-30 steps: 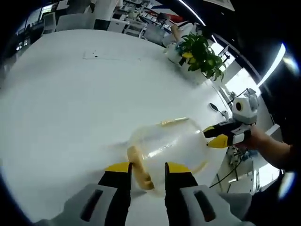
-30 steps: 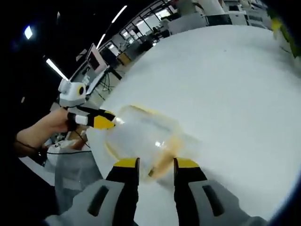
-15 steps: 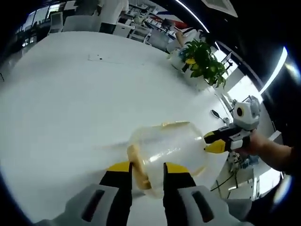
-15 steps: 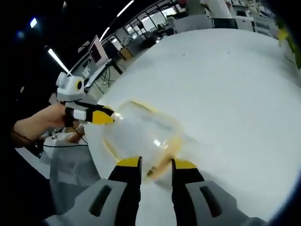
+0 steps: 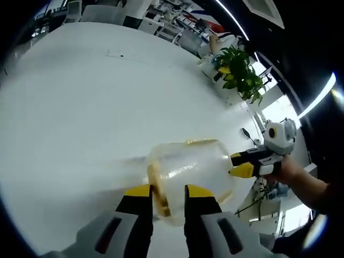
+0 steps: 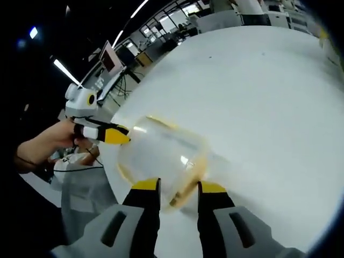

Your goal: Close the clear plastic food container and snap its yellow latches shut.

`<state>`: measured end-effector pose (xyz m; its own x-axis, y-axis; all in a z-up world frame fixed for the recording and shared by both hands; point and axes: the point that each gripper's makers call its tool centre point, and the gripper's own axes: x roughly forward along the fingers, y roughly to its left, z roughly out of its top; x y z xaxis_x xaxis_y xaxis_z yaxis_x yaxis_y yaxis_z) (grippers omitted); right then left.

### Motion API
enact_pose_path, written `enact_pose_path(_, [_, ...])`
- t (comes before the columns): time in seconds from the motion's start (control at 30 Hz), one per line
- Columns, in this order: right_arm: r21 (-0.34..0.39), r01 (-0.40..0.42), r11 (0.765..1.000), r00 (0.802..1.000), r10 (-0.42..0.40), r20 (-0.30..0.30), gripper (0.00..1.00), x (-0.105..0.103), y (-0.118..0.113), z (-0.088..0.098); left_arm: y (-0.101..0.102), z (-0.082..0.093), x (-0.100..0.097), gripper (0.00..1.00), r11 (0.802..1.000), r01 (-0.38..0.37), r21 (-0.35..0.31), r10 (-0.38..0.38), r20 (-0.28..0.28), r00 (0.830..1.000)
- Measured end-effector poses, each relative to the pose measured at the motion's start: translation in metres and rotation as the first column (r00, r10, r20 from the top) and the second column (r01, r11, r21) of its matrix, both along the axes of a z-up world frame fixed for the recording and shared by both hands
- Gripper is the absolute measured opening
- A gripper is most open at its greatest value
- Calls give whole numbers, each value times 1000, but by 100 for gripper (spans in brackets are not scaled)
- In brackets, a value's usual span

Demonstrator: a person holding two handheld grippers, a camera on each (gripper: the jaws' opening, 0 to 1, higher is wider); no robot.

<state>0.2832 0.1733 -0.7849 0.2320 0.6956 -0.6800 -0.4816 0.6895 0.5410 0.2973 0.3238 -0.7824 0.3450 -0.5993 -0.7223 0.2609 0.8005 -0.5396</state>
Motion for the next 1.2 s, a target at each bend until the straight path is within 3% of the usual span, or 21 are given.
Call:
enact_pose_path(0.23, [5, 23, 1000, 1000, -23, 1, 23, -1, 0, 1, 2, -2, -5, 17, 1000, -17, 0, 17, 2, 1000])
enact_pose_path(0.4, [9, 10, 1000, 1000, -10, 11, 24, -1, -1, 1, -4, -5, -6, 25, 1000, -21, -7, 21, 53, 998])
enact_pose_path(0.57, [17, 18, 1000, 1000, -18, 4, 25, 1, -1, 1, -8, -7, -6, 30, 1000, -11, -11, 11, 45, 999])
enact_pose_path(0.67, [10, -48, 999, 995, 47, 87, 26, 3, -2, 3, -7, -4, -5, 30, 998, 39, 43, -44, 106, 993])
enact_pose_path(0.77, [-17, -74, 997, 989, 76, 125, 24, 4, -5, 6, -5, 1, -5, 28, 992, 74, 103, -91, 164, 982])
enact_pose_path(0.87, [-43, -100, 994, 964, 108, 245, 32, 17, -6, 17, -4, 2, -10, 28, 989, 95, 118, -113, 153, 982])
enact_pose_path(0.93, [-34, -134, 990, 949, 138, 285, 36, 20, -1, 24, 2, 6, -1, 29, 980, 96, 173, -134, 223, 966])
enact_pose_path(1.07, [-70, -280, 957, 882, 286, 375, 32, 17, 14, 37, -1, 21, 7, 26, 954, 165, 251, -245, 332, 911])
enact_pose_path(1.1, [-78, -313, 947, 867, 318, 383, 34, 14, 18, 38, -4, 27, 9, 26, 941, 195, 275, -291, 371, 882])
enact_pose_path(1.17, [-102, -375, 921, 838, 384, 387, 37, 8, 28, 37, -12, 32, 8, 26, 928, 231, 293, -338, 397, 853])
enact_pose_path(1.2, [-125, -408, 904, 815, 422, 397, 37, 5, 33, 36, -17, 34, 6, 26, 913, 258, 315, -374, 398, 838])
